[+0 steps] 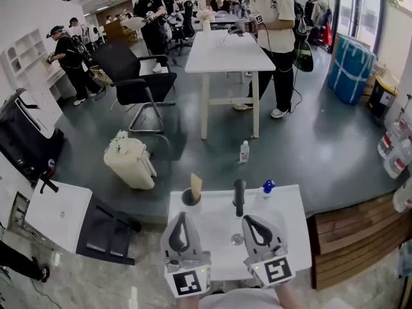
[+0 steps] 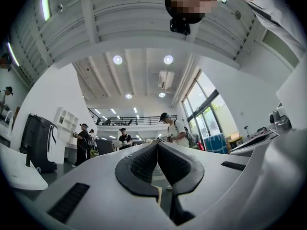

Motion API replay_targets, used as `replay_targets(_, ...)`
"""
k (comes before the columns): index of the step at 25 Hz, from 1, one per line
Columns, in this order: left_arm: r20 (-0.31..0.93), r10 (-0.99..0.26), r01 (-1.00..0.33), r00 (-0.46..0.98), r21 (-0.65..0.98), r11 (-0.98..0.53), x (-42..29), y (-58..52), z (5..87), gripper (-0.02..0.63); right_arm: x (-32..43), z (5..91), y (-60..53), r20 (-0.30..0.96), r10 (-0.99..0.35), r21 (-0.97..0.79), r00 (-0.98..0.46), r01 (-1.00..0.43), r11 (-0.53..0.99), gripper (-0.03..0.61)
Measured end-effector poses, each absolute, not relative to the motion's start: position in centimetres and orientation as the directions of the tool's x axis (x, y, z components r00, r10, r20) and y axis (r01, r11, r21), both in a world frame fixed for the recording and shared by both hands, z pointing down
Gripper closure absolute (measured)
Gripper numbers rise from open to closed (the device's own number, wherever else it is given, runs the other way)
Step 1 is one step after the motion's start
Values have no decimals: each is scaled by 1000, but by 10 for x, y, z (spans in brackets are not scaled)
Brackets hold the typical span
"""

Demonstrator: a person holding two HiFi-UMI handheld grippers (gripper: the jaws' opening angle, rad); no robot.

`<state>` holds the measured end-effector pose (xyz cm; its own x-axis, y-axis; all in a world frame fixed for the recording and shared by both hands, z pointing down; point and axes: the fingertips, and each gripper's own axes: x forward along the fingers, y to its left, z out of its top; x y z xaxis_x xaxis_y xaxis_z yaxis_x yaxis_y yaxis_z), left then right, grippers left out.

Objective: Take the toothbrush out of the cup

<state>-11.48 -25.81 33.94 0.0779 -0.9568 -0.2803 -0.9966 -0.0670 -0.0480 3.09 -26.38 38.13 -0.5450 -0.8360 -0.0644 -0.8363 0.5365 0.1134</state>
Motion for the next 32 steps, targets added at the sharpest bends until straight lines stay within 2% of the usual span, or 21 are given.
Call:
replay_targets(5, -282, -957, -997, 66, -49, -54, -114, -259, 342, 595, 32, 383, -266, -66, -828, 114, -557, -828, 548, 566)
replay_targets(9, -275, -960, -998, 60, -44, -50, -117, -258, 345, 595, 22, 384, -270, -40, -787, -7, -616, -787, 617, 564)
replay_targets(10, -272, -961, -998, 59, -44, -49, -117, -257, 346, 595, 16, 382, -271, -42, -763, -41, -645, -762, 646, 490)
replay_targets(11, -269, -961, -998, 57, -46, -47, -118, -256, 347, 595, 12, 377, -273, -50, -743, -68, -668, -740, 670, 446)
replay_targets(15, -275, -961, -998, 43, -45, -31, -125, -253, 346, 595, -5, 358, -295, -85, -698, -96, -711, -691, 716, 406)
replay_targets(19, -272, -962, -999, 21, -33, -12, -133, -250, 347, 595, -19, 364, -325, -51, -672, -96, -739, -666, 739, 368)
replay_targets(24, -256, -967, -1000, -17, -21, 23, -145, -241, 352, 595, -39, 400, -365, 35, -647, -216, -762, -638, 739, 357)
replay_targets(32, -251, -964, -996, -85, -12, 91, -170, -227, 347, 595, -90, 428, -411, 151, -597, -231, -788, -615, 754, 357)
